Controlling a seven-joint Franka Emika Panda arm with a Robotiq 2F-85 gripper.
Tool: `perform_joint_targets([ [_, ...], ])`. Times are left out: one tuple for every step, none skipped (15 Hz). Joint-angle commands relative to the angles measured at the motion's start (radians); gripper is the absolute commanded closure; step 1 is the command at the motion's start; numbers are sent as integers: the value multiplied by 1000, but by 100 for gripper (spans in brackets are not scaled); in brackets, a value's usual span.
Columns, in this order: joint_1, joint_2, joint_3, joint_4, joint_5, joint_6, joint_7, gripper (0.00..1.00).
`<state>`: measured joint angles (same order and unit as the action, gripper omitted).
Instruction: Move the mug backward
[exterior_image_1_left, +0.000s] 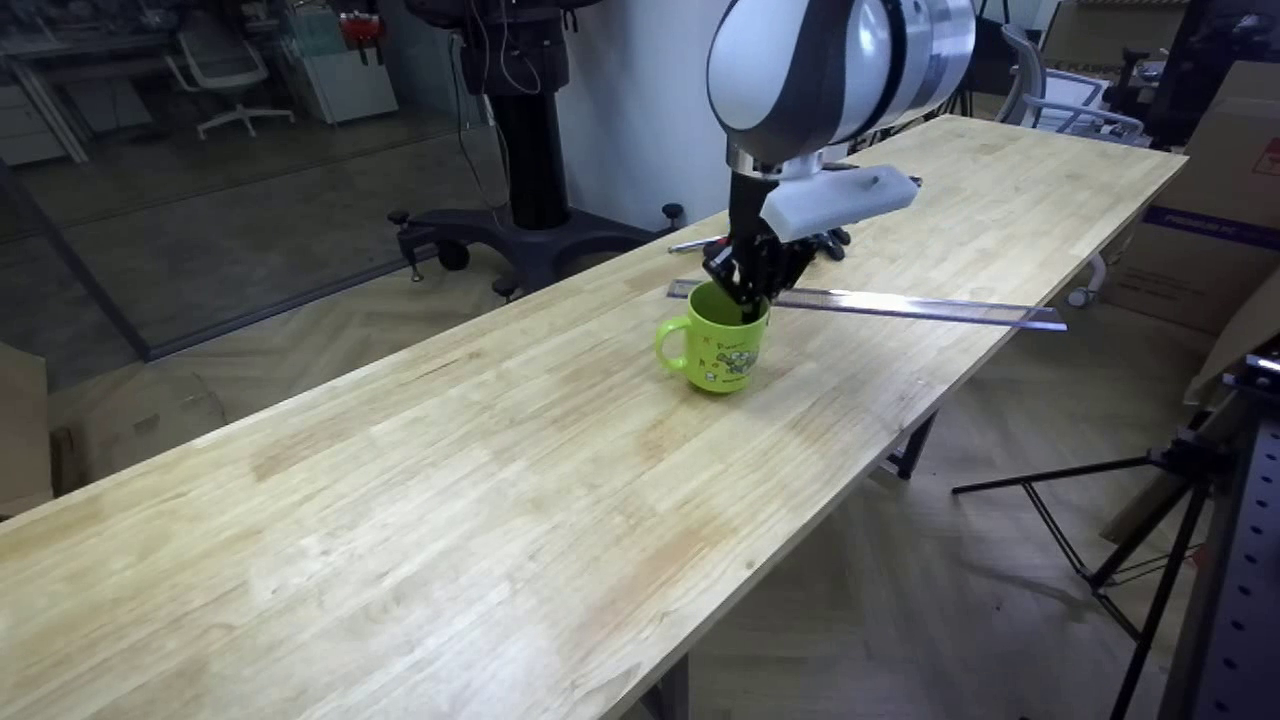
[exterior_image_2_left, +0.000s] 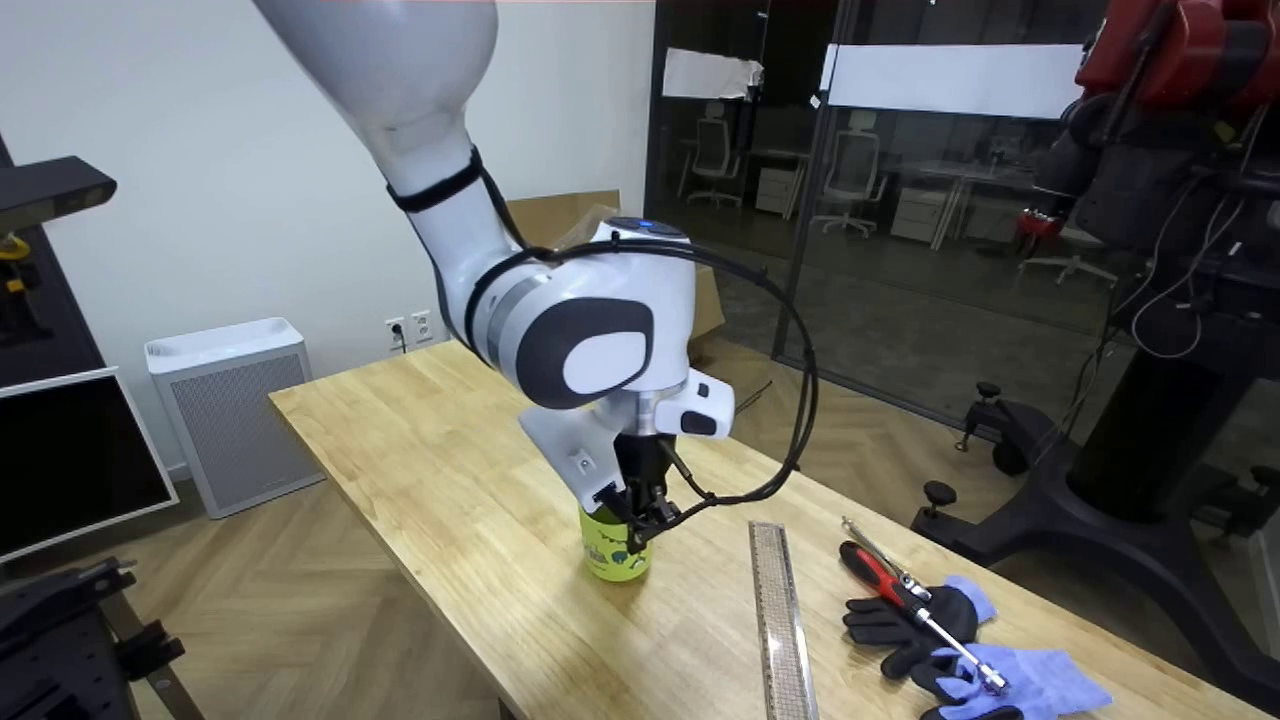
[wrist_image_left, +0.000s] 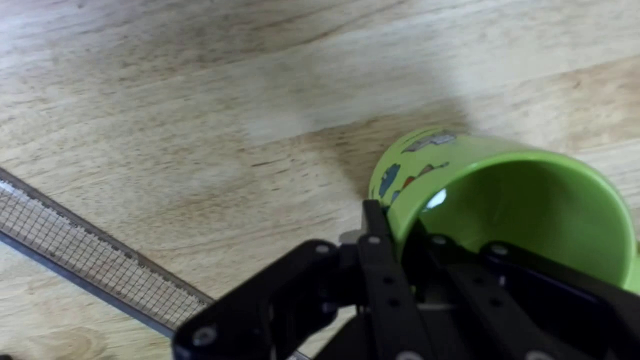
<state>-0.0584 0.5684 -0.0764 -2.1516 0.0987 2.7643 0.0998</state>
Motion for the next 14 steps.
perform_joint_targets([
  [30,83,-27,159,17,-107,117,98],
  [45,105,-37,197,9,-134,148,98],
  [56,125,-43,231,4,-160,172,98],
  [71,146,-50,266,-2,-183,200,98],
  [87,164,-57,298,-9,-203,223,98],
  [101,179,-61,328,-19,-232,236,98],
  [115,195,-61,358,-21,-251,250,98],
  [125,208,-57,384,-21,-268,260,98],
  [138,222,-50,409,-20,-279,269,98],
  [150,232,-45,429,-19,-285,275,98],
  [163,241,-41,445,-18,-284,284,98],
  [174,249,-38,458,-17,-286,288,98],
  [184,255,-35,470,-16,-287,294,98],
  [193,257,-33,478,-17,-291,297,98],
])
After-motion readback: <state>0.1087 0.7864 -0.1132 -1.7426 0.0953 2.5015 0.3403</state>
